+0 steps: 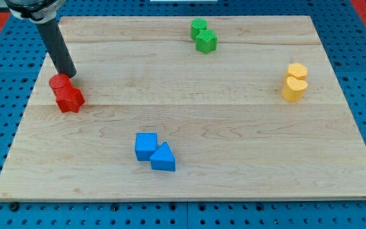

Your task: Slide the red circle towards the center

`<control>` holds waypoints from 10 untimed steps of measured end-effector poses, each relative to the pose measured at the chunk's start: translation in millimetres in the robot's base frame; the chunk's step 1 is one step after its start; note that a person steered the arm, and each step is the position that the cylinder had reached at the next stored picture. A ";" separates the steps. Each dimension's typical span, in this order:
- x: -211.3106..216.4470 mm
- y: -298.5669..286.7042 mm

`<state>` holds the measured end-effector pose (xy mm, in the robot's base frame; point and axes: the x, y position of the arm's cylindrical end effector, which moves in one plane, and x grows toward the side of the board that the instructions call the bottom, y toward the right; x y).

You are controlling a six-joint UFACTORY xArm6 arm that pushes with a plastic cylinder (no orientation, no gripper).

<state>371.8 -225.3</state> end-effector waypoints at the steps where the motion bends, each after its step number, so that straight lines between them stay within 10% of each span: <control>1: 1.2 0.0; 4: -14.2 -79.4; 10: 91.0 132.3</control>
<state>462.8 -93.0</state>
